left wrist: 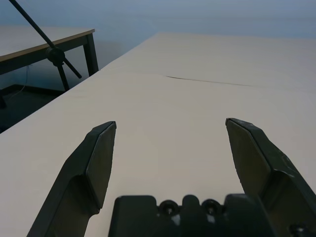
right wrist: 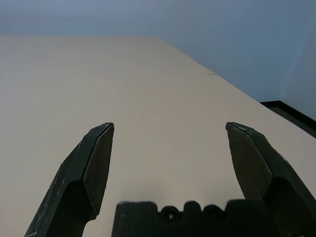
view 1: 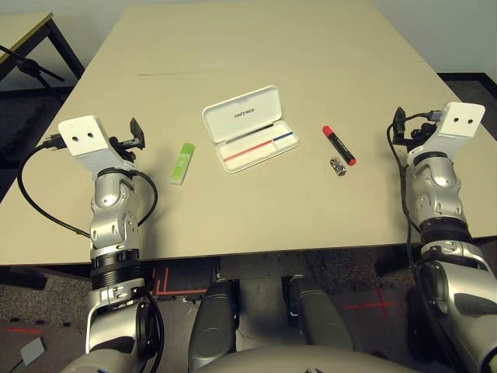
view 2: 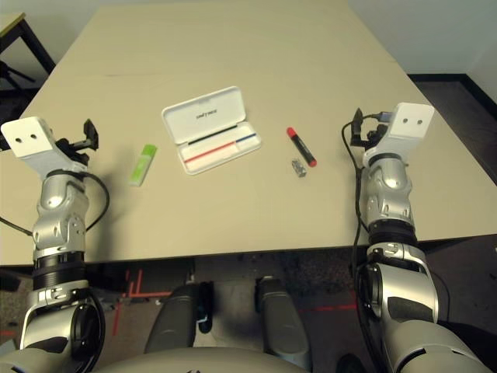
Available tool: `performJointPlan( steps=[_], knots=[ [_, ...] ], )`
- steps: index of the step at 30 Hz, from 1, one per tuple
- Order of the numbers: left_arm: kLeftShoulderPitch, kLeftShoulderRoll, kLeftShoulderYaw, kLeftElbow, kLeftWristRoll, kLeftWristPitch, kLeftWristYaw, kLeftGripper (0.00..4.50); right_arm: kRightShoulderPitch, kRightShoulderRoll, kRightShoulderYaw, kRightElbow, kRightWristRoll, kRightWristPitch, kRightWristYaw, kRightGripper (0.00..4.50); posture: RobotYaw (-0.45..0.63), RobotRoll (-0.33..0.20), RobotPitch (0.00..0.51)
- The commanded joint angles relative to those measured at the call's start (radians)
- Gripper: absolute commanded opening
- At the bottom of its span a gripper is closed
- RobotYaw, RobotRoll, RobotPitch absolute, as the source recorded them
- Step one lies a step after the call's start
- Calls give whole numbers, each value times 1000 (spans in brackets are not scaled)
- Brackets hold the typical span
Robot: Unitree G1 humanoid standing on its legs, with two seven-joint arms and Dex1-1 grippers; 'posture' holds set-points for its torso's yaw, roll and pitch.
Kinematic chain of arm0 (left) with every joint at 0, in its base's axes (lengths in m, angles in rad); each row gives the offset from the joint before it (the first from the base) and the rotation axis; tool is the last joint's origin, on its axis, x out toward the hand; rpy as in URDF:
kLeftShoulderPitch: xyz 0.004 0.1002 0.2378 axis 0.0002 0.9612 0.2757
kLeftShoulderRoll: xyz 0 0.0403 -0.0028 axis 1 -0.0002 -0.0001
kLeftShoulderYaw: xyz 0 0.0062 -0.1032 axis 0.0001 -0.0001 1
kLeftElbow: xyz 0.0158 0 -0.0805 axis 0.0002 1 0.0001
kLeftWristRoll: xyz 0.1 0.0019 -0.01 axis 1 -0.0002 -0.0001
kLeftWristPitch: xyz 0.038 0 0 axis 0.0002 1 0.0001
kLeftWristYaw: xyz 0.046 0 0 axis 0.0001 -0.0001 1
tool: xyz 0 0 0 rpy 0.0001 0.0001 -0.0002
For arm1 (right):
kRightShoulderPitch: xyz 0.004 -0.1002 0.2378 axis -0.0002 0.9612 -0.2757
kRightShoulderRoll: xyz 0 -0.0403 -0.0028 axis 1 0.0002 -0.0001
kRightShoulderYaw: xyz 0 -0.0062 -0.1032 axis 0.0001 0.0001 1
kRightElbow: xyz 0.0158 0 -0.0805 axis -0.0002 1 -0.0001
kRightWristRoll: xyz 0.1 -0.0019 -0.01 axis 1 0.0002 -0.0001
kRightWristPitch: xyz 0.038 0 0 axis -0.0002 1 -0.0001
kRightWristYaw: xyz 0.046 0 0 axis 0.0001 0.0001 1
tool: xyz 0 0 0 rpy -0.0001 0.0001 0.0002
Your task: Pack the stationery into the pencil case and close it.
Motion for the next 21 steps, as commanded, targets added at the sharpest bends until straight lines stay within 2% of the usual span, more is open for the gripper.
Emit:
performJointPlan(
  steps=[1,10,21],
  knots=[
    [18,-8,-5,-10,3,3,3,4463,0,3,1,4,4,13,-1,4500,-10,0,136],
    [5,22,-45,-46,3,28,-61,4463,4,-8,1,-20,17,23,52,4500,-26,0,127],
    [-91,146,-272,-115,-51,226,-455,4463,14,-96,65,-148,135,145,542,4500,-51,0,124]
  ],
)
